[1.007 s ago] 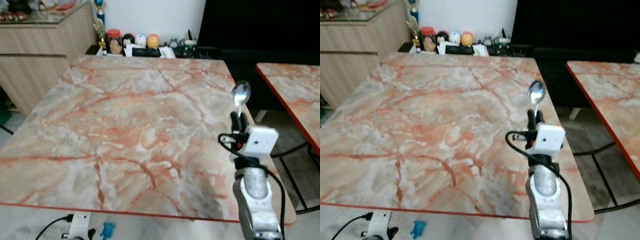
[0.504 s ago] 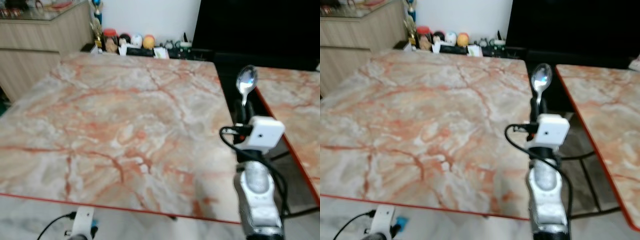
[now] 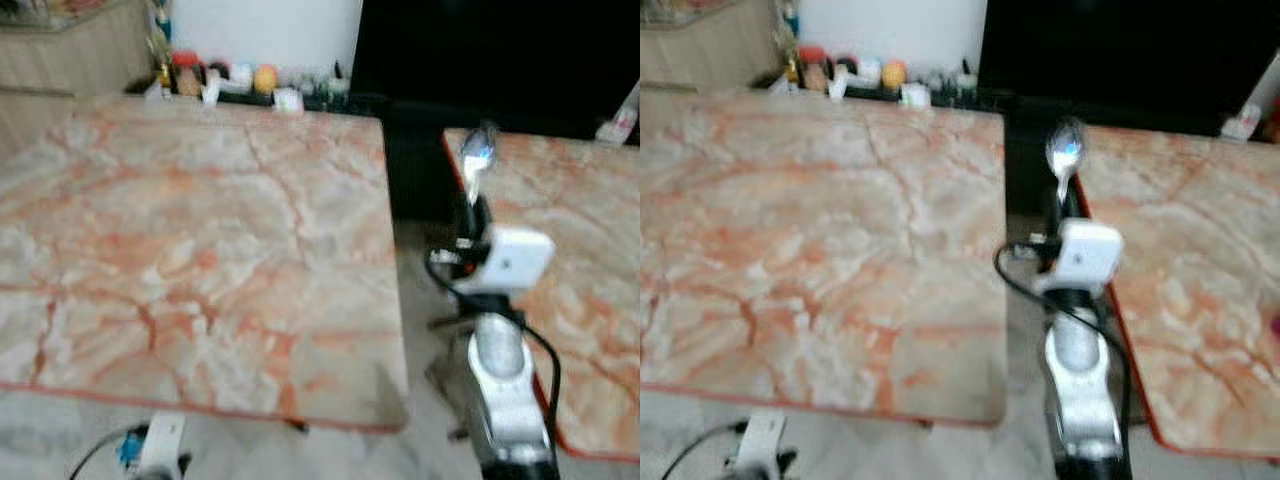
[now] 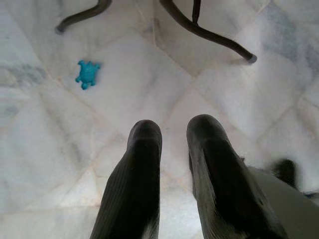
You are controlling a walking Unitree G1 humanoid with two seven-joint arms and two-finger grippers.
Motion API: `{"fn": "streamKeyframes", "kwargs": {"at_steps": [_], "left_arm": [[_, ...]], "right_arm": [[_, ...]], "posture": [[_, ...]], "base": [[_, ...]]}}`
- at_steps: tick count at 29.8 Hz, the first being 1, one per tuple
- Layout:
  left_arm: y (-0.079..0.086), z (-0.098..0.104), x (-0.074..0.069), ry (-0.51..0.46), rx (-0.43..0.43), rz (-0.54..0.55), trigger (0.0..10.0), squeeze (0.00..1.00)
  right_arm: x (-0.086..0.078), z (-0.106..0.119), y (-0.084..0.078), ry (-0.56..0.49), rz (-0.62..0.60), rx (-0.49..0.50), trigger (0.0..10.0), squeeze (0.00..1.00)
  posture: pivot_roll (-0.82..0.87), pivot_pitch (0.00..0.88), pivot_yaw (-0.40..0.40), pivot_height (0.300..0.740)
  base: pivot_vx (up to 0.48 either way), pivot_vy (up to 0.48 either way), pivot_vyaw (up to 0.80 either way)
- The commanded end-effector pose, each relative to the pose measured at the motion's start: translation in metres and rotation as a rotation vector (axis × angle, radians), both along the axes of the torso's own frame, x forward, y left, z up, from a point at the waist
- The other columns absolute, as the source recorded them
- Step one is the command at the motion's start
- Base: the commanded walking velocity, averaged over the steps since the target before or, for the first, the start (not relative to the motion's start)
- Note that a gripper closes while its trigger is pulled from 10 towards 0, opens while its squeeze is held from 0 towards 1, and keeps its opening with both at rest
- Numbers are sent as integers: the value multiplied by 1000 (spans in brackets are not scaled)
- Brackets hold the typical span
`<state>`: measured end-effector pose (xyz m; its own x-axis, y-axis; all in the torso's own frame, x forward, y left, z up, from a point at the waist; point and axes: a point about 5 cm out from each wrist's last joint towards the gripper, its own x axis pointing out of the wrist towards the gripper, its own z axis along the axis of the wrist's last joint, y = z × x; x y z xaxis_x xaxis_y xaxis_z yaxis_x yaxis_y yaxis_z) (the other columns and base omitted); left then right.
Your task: Setting the table
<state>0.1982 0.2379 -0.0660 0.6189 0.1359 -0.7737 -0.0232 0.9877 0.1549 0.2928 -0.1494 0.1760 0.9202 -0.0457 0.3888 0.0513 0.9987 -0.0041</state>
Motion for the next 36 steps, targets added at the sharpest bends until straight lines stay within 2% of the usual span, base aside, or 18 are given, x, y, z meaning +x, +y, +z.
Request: {"fn": "streamKeyframes", "kwargs": {"at_steps": [1, 27, 36], "left_arm": [[-7, -3, -2, 19, -18, -13, 10000, 0], [-12, -1, 4, 9, -21, -14, 10000, 0], [-12, -2, 2, 17, -18, -22, 10000, 0]], "right_arm": [[0, 4, -10, -12, -35, 6, 10000, 0], [8, 17, -10, -38, -33, 13, 10000, 0], [10, 24, -20, -54, -59, -7, 10000, 0]], "posture": [[66, 0, -29, 740], [58, 0, -27, 740], [55, 0, -26, 740]], "base": [[0, -364, 0], [0, -368, 0], [0, -366, 0]]}}
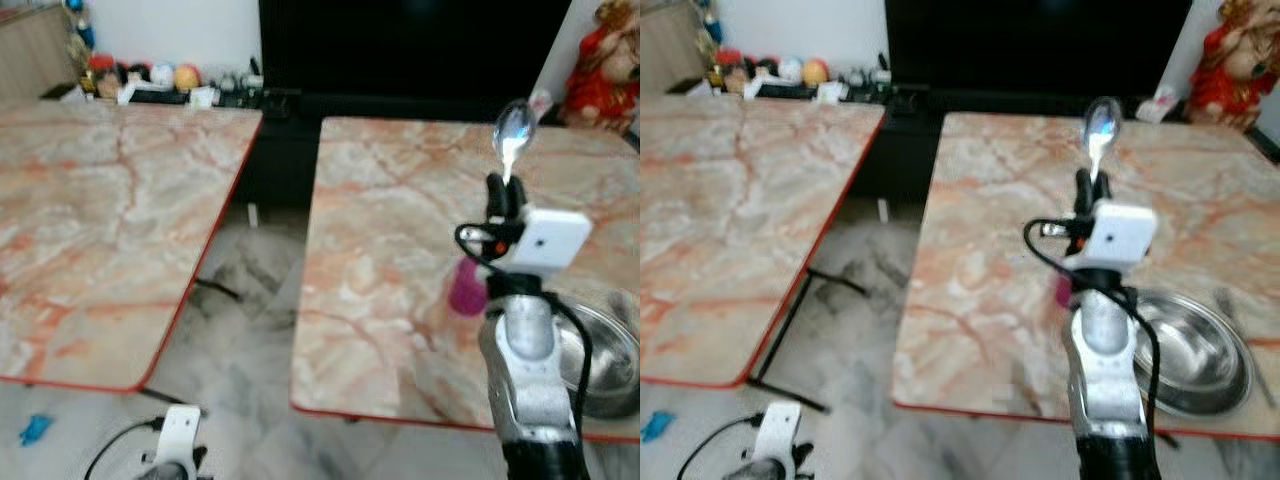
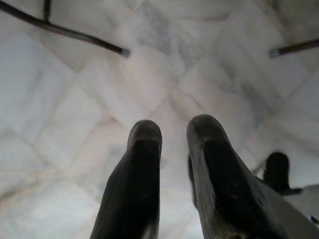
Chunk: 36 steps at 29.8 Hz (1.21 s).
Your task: Setting the table
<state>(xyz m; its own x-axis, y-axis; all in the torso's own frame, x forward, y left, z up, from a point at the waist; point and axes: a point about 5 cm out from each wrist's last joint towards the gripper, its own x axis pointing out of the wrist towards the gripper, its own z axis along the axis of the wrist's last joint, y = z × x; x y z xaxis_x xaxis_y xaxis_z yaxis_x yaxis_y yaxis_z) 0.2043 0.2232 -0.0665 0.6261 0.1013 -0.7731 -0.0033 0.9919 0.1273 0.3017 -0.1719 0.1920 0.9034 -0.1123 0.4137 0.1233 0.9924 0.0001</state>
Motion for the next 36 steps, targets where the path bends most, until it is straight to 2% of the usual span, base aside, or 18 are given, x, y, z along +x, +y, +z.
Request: {"fn": "streamKeyframes", "kwargs": {"at_steps": [1, 16, 21, 27, 36], "left_arm": [[4, -2, -4, 24, 10, -1, 10000, 0], [7, -3, -8, 35, 14, 2, 10000, 0], [6, -4, -9, 38, 14, 2, 10000, 0], [9, -3, -10, 37, 24, 7, 10000, 0], [10, -3, -9, 37, 20, 12, 10000, 0]], "right_arm": [[1, 8, 2, -27, 8, -10, 10000, 0], [1, 5, 4, -13, 9, 11, 10000, 0], [1, 5, 4, -9, 2, 5, 10000, 0], [0, 3, 6, -6, 10, 8, 10000, 0], [1, 2, 3, 5, 5, 2, 10000, 0]], "posture": [[55, 0, -26, 740], [57, 0, -24, 740], [59, 0, -23, 740], [62, 0, -20, 740], [61, 0, -16, 740]], "base": [[0, -368, 0], [0, -367, 0], [0, -365, -605], [0, -311, 0], [0, 0, 0]]}}
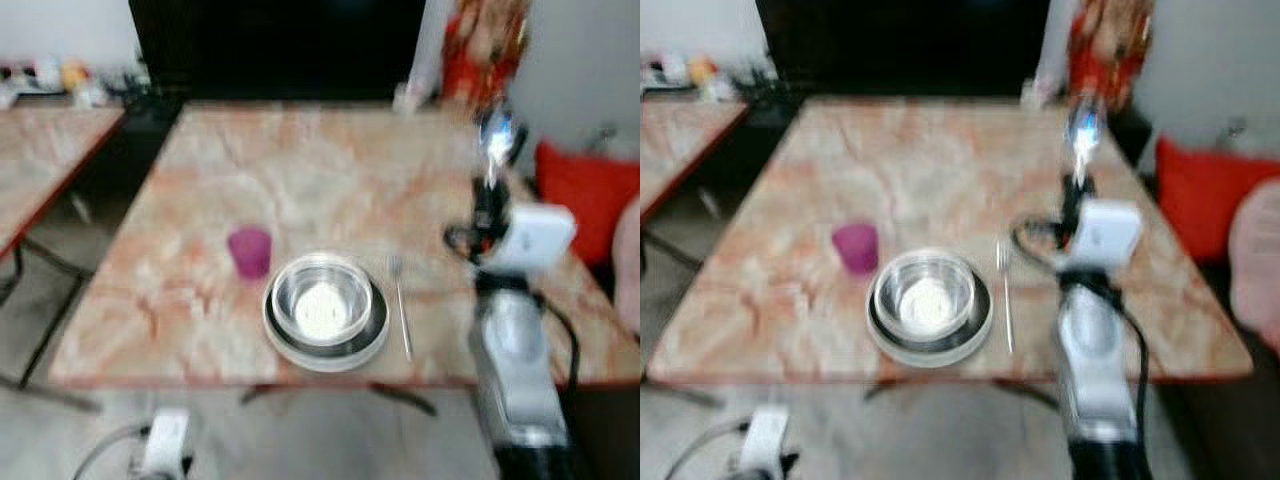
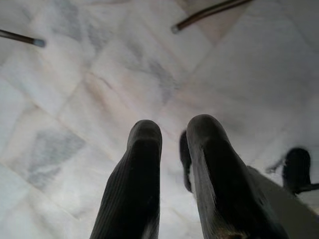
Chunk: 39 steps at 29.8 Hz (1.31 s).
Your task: Setting the table
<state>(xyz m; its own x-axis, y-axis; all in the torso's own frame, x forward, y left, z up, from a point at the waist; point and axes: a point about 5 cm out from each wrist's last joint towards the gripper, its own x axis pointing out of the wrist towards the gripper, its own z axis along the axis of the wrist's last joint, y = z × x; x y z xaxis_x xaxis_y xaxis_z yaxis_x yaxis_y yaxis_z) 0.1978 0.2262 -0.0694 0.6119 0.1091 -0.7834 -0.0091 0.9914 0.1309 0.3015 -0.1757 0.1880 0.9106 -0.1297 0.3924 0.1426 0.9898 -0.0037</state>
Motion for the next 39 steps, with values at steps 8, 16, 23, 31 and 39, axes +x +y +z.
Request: {"fn": "streamKeyframes", "kwargs": {"at_steps": [8, 16, 23, 31, 39], "left_arm": [[7, 0, -3, 17, 5, 13, 10000, 0], [8, -1, -4, 17, -9, 36, 10000, 0], [11, -1, -6, 23, 6, 27, 10000, 0], [11, -1, -7, 29, 3, 27, 10000, 0], [17, -1, -9, 34, 18, 14, 10000, 0]], "right_arm": [[3, 3, 6, 5, 22, -6, 10000, 0], [4, 3, 8, 13, 27, -55, 10000, 0], [5, 2, 5, 22, 19, -21, 10000, 0], [9, 1, -3, 53, -3, -50, 10000, 0], [10, -1, -3, 71, 2, -54, 10000, 0]], "posture": [[61, 0, -14, 740], [62, 0, -16, 740], [62, 0, -16, 740], [60, 0, -15, 740], [60, 2, -14, 740]], "base": [[0, 0, 0], [0, 0, 0], [0, 122, 0], [0, 0, 0], [0, 230, 0]]}}
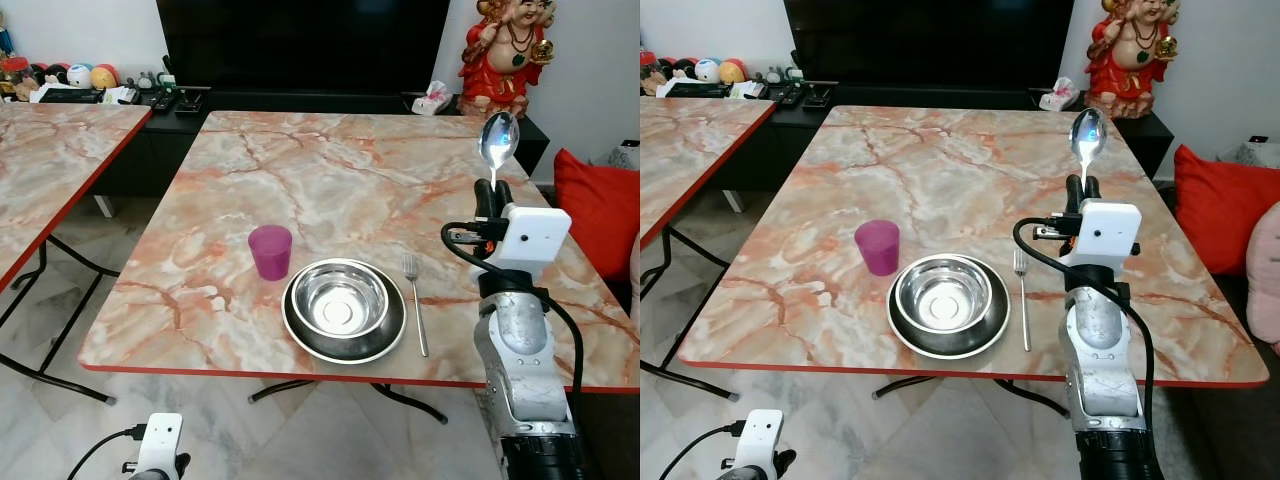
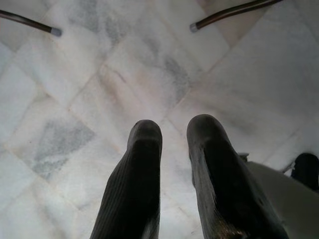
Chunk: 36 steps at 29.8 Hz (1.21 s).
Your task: Setting the table
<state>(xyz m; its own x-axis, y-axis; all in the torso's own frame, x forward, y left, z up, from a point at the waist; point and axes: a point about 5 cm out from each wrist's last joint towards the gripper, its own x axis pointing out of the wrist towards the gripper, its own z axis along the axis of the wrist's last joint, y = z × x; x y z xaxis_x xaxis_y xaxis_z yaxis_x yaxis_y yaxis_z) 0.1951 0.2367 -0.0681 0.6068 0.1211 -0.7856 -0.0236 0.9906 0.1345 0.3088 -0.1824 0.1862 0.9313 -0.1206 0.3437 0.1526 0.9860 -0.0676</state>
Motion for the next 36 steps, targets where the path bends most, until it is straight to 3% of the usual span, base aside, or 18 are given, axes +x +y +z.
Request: {"fn": "streamKeyframes", "kwargs": {"at_steps": [1, 8, 13, 19, 22, 27, 36], "left_arm": [[8, -2, -7, 30, 15, 1, 10000, 0], [12, -2, -10, 34, 14, 7, 10000, 0], [12, -2, -11, 35, 13, 7, 10000, 0], [9, -3, -11, 38, 8, 2, 10000, 0], [7, -4, -11, 38, 0, 1, 10000, 0], [6, -4, -11, 39, -6, 1, 10000, 0], [11, -4, -13, 40, -9, 7, 10000, 0]], "right_arm": [[3, 0, 4, 13, 14, 2, 10000, 0], [7, 1, 1, 31, 16, -14, 10000, 0], [19, -8, -15, 148, -23, -67, 10000, 0], [36, -28, -38, 360, -66, -9, 10000, 0], [45, -41, -38, 478, -11, -3, 10000, 0], [49, -53, -37, 553, 19, 20, 10000, 0], [55, -65, -42, 613, 16, 32, 10000, 0]], "posture": [[60, 2, -14, 740], [62, 2, -14, 740], [59, 3, -9, 740], [59, 4, -9, 740], [64, 7, -9, 740], [69, 10, -8, 740], [75, 13, -7, 740]], "base": [[0, 0, 0], [0, 0, 0], [0, 0, 0], [0, 0, 0], [0, 0, 0], [0, 0, 0], [0, 0, 0]]}}
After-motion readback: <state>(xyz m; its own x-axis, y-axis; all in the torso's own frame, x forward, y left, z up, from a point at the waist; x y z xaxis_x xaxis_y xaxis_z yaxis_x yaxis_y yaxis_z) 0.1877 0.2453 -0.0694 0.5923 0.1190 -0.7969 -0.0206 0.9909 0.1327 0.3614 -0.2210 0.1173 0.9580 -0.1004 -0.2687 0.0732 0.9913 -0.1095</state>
